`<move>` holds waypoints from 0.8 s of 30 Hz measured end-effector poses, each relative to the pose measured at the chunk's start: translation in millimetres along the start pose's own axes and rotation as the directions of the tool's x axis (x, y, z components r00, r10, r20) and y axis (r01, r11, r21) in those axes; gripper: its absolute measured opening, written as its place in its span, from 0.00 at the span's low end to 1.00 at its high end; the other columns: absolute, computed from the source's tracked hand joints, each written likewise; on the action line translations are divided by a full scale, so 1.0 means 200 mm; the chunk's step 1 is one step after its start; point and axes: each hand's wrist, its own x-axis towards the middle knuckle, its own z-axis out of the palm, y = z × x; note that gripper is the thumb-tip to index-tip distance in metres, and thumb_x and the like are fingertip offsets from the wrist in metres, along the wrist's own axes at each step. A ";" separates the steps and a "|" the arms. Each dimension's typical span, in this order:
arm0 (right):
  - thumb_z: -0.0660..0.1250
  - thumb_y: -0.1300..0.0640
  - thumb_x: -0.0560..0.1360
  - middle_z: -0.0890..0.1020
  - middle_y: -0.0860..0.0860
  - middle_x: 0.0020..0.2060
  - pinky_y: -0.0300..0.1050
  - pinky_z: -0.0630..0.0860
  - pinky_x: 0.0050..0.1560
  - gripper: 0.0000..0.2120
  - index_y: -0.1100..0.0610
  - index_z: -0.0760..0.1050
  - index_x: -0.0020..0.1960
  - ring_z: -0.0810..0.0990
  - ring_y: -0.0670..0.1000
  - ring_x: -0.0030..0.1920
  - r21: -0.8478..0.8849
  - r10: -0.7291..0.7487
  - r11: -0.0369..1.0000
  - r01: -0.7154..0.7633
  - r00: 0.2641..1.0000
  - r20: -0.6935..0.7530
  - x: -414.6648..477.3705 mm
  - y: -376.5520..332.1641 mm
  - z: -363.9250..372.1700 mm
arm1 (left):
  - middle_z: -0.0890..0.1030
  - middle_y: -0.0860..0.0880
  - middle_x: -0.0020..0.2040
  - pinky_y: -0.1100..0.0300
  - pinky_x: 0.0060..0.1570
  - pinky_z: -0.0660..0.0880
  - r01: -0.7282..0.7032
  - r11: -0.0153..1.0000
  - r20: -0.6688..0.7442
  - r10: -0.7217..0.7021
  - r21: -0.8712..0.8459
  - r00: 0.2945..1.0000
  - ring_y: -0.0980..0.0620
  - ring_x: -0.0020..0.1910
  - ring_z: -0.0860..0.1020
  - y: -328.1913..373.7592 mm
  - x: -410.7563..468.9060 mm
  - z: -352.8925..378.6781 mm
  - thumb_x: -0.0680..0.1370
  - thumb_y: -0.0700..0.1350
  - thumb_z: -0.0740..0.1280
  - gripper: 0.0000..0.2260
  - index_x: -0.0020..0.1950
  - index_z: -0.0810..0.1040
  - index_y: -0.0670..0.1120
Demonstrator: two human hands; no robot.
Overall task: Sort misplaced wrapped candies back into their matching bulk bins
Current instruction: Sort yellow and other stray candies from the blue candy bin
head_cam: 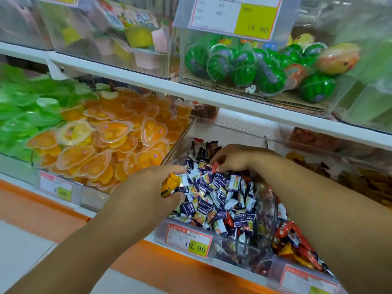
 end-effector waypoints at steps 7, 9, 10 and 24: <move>0.70 0.52 0.75 0.79 0.50 0.53 0.40 0.70 0.46 0.10 0.53 0.80 0.55 0.76 0.51 0.51 0.188 0.023 0.982 0.010 0.985 -0.173 0.03 0.05 0.04 | 0.63 0.58 0.29 0.81 0.35 0.63 -0.017 0.999 0.014 0.017 0.034 1.000 0.74 0.29 0.66 0.00 0.02 0.00 0.77 0.49 0.69 0.19 0.66 0.73 0.59; 0.68 0.52 0.77 0.80 0.49 0.50 0.41 0.71 0.45 0.07 0.54 0.79 0.52 0.77 0.49 0.48 0.287 0.013 0.954 0.087 0.944 -0.329 0.02 0.04 0.01 | 0.65 0.58 0.30 0.79 0.32 0.64 -0.003 1.000 0.007 0.003 0.030 1.000 0.71 0.28 0.66 0.00 0.02 -0.01 0.77 0.51 0.68 0.19 0.67 0.72 0.61; 0.67 0.53 0.78 0.80 0.49 0.50 0.41 0.70 0.47 0.06 0.54 0.79 0.52 0.77 0.49 0.48 0.289 0.005 0.949 0.124 0.913 -0.409 0.03 0.02 0.00 | 0.68 0.59 0.33 0.75 0.30 0.64 0.013 1.000 0.012 -0.013 0.029 1.000 0.70 0.28 0.67 0.00 0.02 -0.01 0.77 0.53 0.67 0.20 0.68 0.70 0.63; 0.57 0.55 0.81 0.79 0.54 0.38 0.41 0.67 0.34 0.16 0.55 0.78 0.38 0.76 0.53 0.40 0.137 0.008 0.990 0.018 0.982 -0.190 0.33 -0.13 0.04 | 0.63 0.59 0.33 0.70 0.28 0.64 0.091 0.995 0.065 -0.093 0.027 0.994 0.70 0.30 0.69 -0.02 0.01 -0.03 0.78 0.55 0.65 0.21 0.69 0.64 0.68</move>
